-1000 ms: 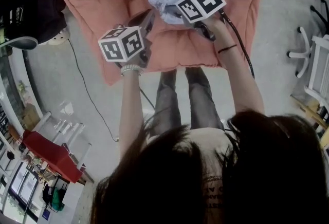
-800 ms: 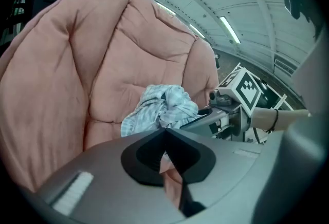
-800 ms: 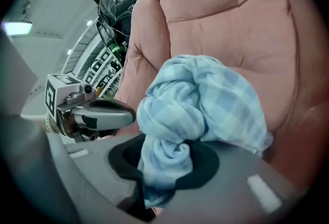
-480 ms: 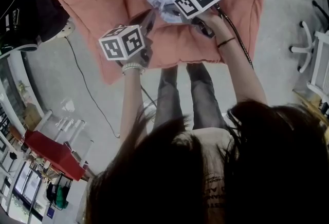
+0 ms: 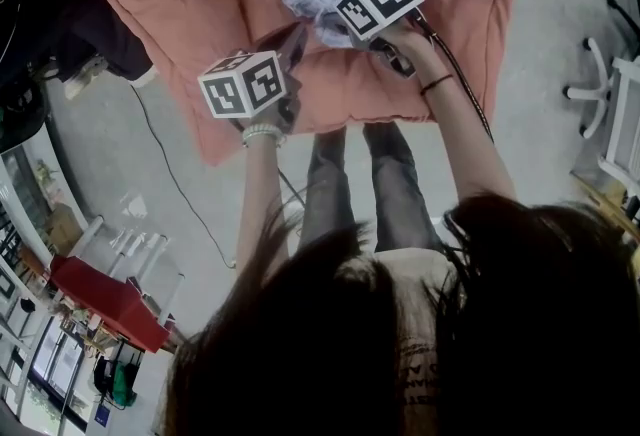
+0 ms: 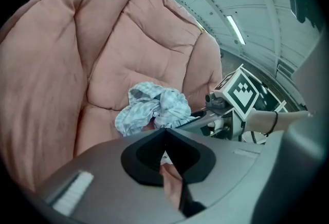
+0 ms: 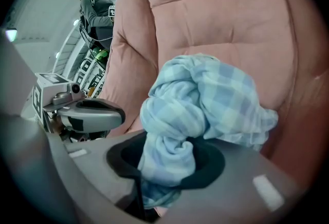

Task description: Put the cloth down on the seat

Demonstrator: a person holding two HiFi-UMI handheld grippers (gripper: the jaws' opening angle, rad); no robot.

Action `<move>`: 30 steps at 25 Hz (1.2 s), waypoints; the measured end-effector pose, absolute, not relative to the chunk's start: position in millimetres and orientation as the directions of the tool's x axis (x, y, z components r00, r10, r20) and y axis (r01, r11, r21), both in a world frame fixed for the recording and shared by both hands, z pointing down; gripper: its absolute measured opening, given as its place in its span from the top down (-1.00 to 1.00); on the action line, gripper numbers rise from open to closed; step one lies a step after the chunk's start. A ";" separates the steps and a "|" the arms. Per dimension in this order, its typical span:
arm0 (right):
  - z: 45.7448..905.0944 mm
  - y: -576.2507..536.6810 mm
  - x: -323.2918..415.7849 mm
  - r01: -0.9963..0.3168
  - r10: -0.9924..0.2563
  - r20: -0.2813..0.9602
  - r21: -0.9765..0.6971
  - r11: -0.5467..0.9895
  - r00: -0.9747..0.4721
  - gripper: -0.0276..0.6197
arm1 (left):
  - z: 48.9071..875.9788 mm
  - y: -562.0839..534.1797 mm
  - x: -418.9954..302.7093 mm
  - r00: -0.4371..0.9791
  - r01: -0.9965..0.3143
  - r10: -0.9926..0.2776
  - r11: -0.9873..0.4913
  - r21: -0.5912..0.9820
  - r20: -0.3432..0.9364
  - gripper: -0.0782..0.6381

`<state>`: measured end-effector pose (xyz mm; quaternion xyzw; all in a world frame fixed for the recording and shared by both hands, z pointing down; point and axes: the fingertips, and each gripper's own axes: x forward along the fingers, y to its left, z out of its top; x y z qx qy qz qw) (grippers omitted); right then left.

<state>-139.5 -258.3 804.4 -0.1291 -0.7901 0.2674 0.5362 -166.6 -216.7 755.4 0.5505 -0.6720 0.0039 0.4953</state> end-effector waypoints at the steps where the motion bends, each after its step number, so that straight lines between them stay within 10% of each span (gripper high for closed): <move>1: 805.9 -257.8 -139.2 -0.087 0.488 0.782 -0.558 0.825 -0.388 0.45 | 755.5 -216.5 -166.9 0.100 -0.741 -0.737 0.393 0.545 0.668 0.76; 30: 785.6 -239.6 -132.1 -0.162 0.473 0.749 -0.597 0.786 -0.464 0.22 | 739.5 -201.1 -156.8 0.103 -0.719 -0.757 0.391 0.574 0.645 0.76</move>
